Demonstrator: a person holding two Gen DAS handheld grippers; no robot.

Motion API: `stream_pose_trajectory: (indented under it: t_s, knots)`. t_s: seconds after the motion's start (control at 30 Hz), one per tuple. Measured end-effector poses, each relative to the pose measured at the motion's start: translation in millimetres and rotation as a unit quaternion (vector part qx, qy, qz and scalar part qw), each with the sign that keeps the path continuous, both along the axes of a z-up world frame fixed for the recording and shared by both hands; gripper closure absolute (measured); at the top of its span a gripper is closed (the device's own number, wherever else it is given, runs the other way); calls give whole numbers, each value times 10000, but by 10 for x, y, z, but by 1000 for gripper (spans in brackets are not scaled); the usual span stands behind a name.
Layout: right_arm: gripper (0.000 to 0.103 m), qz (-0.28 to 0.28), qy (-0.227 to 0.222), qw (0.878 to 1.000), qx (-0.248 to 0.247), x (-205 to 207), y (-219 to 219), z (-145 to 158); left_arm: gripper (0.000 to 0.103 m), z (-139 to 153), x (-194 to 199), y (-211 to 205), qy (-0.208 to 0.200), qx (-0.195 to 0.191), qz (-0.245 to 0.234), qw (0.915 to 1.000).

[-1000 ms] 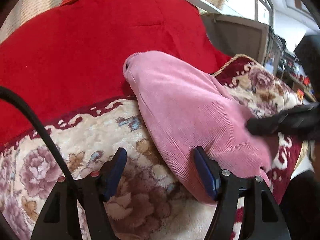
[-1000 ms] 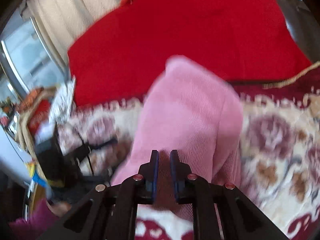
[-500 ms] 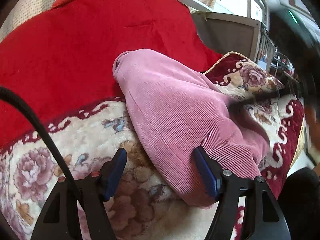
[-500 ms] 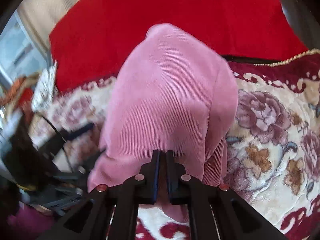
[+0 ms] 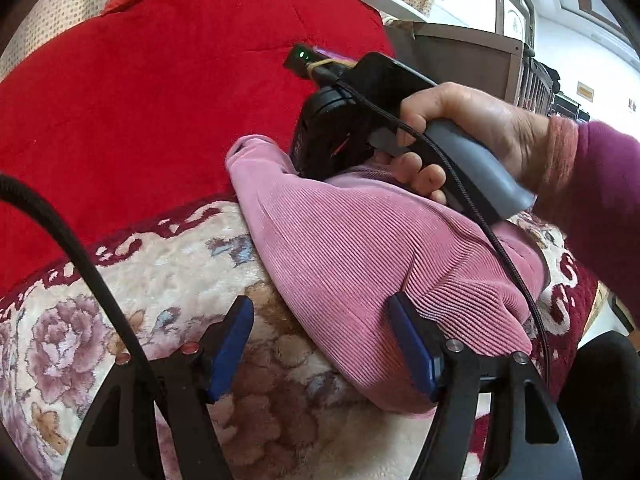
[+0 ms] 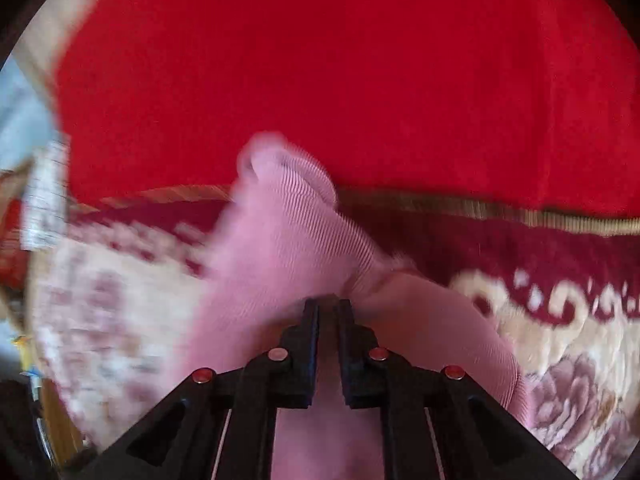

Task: Fold large clothes
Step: 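Lower the jacket bundle onto the blanket with the right gripper and open it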

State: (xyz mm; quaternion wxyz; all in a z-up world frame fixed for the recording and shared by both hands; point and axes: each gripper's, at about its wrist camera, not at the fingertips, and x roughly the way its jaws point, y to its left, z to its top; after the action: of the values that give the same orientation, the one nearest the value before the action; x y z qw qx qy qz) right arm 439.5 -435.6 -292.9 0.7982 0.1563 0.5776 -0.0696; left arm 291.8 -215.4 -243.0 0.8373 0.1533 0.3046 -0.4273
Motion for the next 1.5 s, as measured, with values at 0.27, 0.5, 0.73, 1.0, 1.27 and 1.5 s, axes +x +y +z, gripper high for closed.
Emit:
stream_pose_trajectory:
  t_s: [0.27,0.5,0.73,1.0,1.27,1.5]
  knots:
    - [91,-247,-1042,9941,175,-688,68,625,27,25,-62,59,-195,-12,175,9997]
    - [91,-258,-1129,9929,-261,-1797,361,828,26,30,-100,31,-260,103,340,9990]
    - [90,-141,-1365,9865,-892,-2020,583,538,26,195,-321,99,-863,257,663,9937]
    - [90,198,-1804,9646,-1913,-2426,1048,1186,21,709,-763,682,-1222,-581,1238,9830]
    - [90,254,-2189,9385,-2658,-2787,1476,1614,20,945,-1085,1144,-1370,-803,1551,9750]
    - [90,249,-2369,9272,-2892,-2953,1643,1806,20,1160,-1254,1287,-1641,-905,1575,9696]
